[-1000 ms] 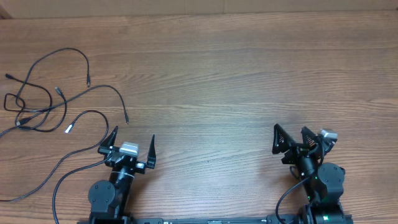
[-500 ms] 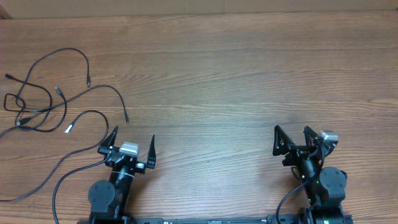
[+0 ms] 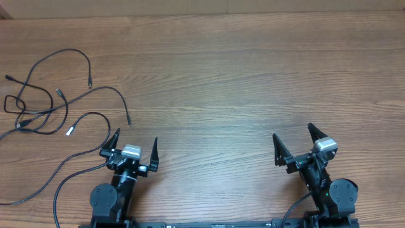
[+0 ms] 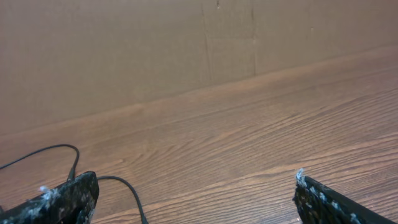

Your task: Untangle cables

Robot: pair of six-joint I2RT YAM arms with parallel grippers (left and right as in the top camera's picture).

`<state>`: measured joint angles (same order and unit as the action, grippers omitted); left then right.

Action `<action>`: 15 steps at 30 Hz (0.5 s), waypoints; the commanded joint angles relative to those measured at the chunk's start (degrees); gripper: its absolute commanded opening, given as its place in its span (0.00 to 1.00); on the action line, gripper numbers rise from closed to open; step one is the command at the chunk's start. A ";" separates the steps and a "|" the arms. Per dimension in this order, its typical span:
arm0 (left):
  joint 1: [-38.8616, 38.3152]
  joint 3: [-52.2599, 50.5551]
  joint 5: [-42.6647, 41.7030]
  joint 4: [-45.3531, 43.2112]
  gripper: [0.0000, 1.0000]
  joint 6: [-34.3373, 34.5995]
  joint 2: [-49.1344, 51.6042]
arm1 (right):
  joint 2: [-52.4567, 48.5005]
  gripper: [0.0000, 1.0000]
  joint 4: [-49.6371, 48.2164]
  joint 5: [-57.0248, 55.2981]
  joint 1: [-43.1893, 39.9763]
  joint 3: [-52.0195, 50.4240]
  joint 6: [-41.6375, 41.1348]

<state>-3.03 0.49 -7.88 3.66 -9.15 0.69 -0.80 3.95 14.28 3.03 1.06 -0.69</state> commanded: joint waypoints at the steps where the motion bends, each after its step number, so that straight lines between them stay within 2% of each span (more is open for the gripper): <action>1: -0.33 -0.24 0.39 0.20 1.00 0.59 -0.48 | 0.68 1.00 -0.37 1.68 -0.09 -0.61 2.69; 15: -0.33 -0.22 0.39 0.20 1.00 0.59 -0.48 | 0.68 1.00 -0.46 2.51 -0.09 -0.61 2.73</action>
<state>-3.03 0.49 -7.88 3.68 -9.15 0.69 -0.80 3.92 16.32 3.03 1.06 1.54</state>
